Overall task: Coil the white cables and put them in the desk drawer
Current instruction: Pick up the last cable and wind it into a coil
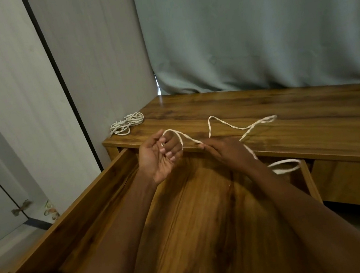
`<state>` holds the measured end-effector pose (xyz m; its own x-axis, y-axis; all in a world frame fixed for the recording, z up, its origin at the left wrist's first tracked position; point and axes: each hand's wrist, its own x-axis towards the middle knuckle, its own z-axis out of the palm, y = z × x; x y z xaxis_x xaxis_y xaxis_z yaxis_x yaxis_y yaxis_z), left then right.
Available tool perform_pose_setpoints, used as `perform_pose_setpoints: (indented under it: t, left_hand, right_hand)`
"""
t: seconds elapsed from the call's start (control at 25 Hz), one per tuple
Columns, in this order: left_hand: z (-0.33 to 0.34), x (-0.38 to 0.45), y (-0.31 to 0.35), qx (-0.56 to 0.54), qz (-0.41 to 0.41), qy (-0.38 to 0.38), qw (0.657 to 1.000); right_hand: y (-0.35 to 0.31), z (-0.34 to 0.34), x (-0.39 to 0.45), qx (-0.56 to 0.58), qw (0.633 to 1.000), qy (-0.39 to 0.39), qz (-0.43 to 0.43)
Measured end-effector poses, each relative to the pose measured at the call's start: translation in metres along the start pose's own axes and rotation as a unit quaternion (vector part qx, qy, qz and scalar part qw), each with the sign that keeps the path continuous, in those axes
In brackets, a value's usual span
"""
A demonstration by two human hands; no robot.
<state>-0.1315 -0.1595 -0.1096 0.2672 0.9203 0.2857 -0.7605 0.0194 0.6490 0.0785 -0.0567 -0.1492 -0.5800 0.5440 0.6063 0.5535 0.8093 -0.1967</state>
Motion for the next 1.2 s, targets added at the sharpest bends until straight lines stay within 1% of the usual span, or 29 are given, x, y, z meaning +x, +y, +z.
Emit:
perform_pose_setpoints:
  t: [0.08, 0.12, 0.16, 0.24, 0.28, 0.32, 0.36, 0.4, 0.44, 0.48, 0.56, 0.6, 0.64, 0.68, 0.76, 0.8, 0.84, 0.88, 0.92, 0.96, 1.0, 1.04, 1.08, 1.16, 1.2]
  left_hand:
    - [0.002, 0.001, 0.001, -0.036, 0.092, 0.06, 0.993]
    - [0.003, 0.001, 0.001, -0.053, 0.142, 0.103, 0.983]
    - [0.003, 0.002, 0.002, -0.06, 0.188, 0.152, 0.969]
    - [0.0, 0.004, 0.002, -0.027, 0.249, 0.256, 0.934]
    - [-0.001, 0.005, 0.003, 0.011, 0.262, 0.304, 0.916]
    - [-0.003, 0.006, 0.003, 0.07, 0.264, 0.352, 0.895]
    - [-0.006, 0.006, 0.003, 0.162, 0.258, 0.396, 0.866]
    - [-0.011, 0.006, 0.001, 0.284, 0.245, 0.427, 0.823]
    - [-0.015, 0.004, -0.002, 0.41, 0.227, 0.432, 0.771]
    - [-0.021, 0.003, -0.006, 0.518, 0.209, 0.411, 0.72]
    - [-0.03, 0.001, -0.011, 0.67, 0.168, 0.33, 0.644]
    - [-0.03, 0.001, -0.014, 0.722, 0.143, 0.286, 0.613]
    - [-0.028, 0.002, -0.016, 0.757, 0.107, 0.253, 0.593]
    - [-0.021, 0.003, -0.017, 0.77, 0.058, 0.233, 0.591]
    - [-0.006, 0.007, -0.019, 0.758, -0.046, 0.214, 0.615]
    - [0.0, 0.007, -0.019, 0.735, -0.091, 0.204, 0.64]
    - [0.003, 0.005, -0.017, 0.689, -0.138, 0.187, 0.686]
    - [0.003, 0.004, -0.013, 0.613, -0.184, 0.158, 0.751]
    - [0.003, 0.001, -0.008, 0.514, -0.226, 0.115, 0.82]
    - [0.002, -0.002, -0.002, 0.408, -0.246, 0.073, 0.876]
    - [0.002, -0.005, 0.003, 0.313, -0.247, 0.036, 0.916]
    - [0.003, -0.006, 0.006, 0.238, -0.239, 0.005, 0.941]
    - [0.006, -0.007, 0.007, 0.181, -0.225, -0.022, 0.957]
    - [0.013, -0.008, 0.004, 0.086, -0.182, -0.07, 0.977]
    - [0.016, -0.007, 0.002, 0.042, -0.145, -0.084, 0.985]
  right_hand:
    - [-0.009, 0.013, 0.001, -0.03, 0.999, -0.035, -0.017]
    - [-0.015, 0.019, 0.002, -0.043, 0.997, -0.048, -0.033]
    - [-0.022, 0.026, 0.003, -0.055, 0.995, -0.056, -0.058]
    - [-0.036, 0.034, 0.003, -0.076, 0.988, -0.06, -0.119]
    - [-0.041, 0.033, 0.003, -0.085, 0.985, -0.049, -0.141]
    - [-0.045, 0.031, 0.004, -0.099, 0.982, -0.032, -0.156]
    - [-0.047, 0.027, 0.005, -0.119, 0.979, -0.01, -0.166]
    - [-0.047, 0.024, 0.006, -0.141, 0.975, 0.011, -0.172]
    - [-0.047, 0.021, 0.008, -0.157, 0.971, 0.031, -0.178]
    - [-0.045, 0.017, 0.009, -0.167, 0.968, 0.046, -0.183]
    - [-0.038, 0.009, 0.011, -0.169, 0.966, 0.054, -0.188]
    - [-0.034, 0.005, 0.012, -0.165, 0.967, 0.057, -0.188]
    - [-0.03, 0.001, 0.012, -0.164, 0.966, 0.073, -0.186]
    - [-0.025, -0.002, 0.011, -0.168, 0.963, 0.098, -0.185]
    - [-0.018, -0.007, 0.01, -0.185, 0.958, 0.132, -0.177]
    - [-0.014, -0.008, 0.01, -0.187, 0.958, 0.131, -0.172]
    - [-0.01, -0.009, 0.01, -0.187, 0.96, 0.126, -0.163]
    - [-0.006, -0.011, 0.01, -0.187, 0.964, 0.12, -0.145]
    - [-0.001, -0.013, 0.01, -0.184, 0.969, 0.115, -0.121]
    - [0.004, -0.014, 0.009, -0.181, 0.973, 0.106, -0.101]
    - [0.008, -0.014, 0.007, -0.178, 0.976, 0.094, -0.087]
    - [0.008, -0.014, 0.006, -0.18, 0.977, 0.082, -0.077]
    - [0.005, -0.012, 0.006, -0.185, 0.978, 0.066, -0.07]
    - [-0.008, -0.004, 0.008, -0.174, 0.982, 0.043, -0.057]
    - [-0.017, 0.003, 0.009, -0.173, 0.982, 0.051, -0.055]
